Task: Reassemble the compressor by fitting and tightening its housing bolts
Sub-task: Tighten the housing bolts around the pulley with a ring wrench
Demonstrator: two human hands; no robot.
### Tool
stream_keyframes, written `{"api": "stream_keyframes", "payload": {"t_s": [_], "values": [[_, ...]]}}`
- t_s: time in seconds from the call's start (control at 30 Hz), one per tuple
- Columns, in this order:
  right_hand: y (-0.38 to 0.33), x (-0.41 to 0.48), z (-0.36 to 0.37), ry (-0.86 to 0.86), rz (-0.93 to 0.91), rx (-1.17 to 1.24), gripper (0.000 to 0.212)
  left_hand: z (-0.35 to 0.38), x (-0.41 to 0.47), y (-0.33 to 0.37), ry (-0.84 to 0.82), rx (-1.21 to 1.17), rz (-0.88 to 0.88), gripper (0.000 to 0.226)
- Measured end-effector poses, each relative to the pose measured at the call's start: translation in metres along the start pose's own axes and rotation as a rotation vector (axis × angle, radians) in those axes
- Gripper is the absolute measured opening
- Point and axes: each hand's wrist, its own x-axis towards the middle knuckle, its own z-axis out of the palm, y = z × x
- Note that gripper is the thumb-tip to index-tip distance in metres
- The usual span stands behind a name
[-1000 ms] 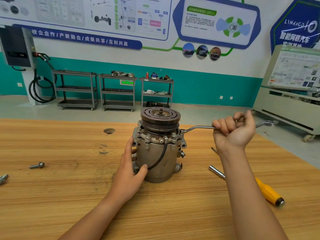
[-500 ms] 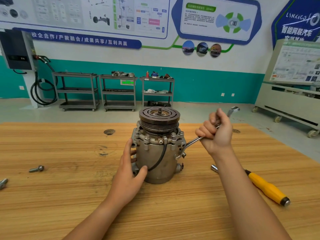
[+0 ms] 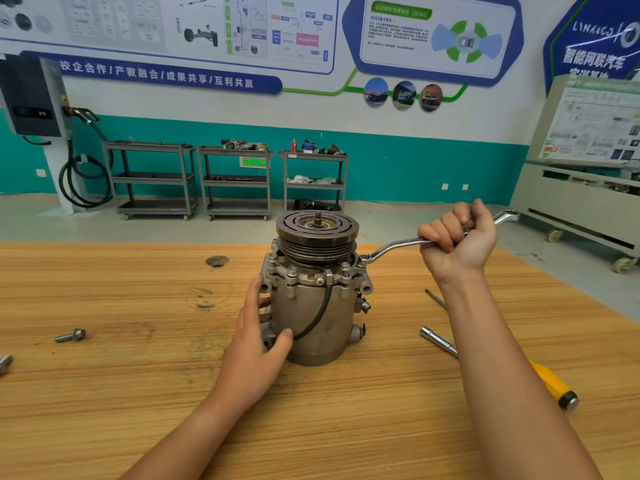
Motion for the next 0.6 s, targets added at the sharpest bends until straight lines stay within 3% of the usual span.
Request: {"api": "stream_keyframes", "payload": {"t_s": [0.17,0.33,0.43,0.6], "values": [[0.002,0.009,-0.002,-0.063,0.080,-0.064,0.060,0.000,0.000,-0.002,0.000,0.000,-0.003,0.093],[0.003,-0.006,-0.013,0.087,0.093,0.002,0.058,0.001,0.002,-0.004,0.013,0.007,0.005,0.093],[0.005,-0.029,-0.008,0.179,-0.048,-0.025,0.058,0.002,0.001,-0.004,0.016,0.012,0.003,0.093],[0.024,-0.076,0.010,0.108,-0.388,-0.279,0.052,0.001,0.001,-0.001,0.016,0.013,0.009,0.093]]}}
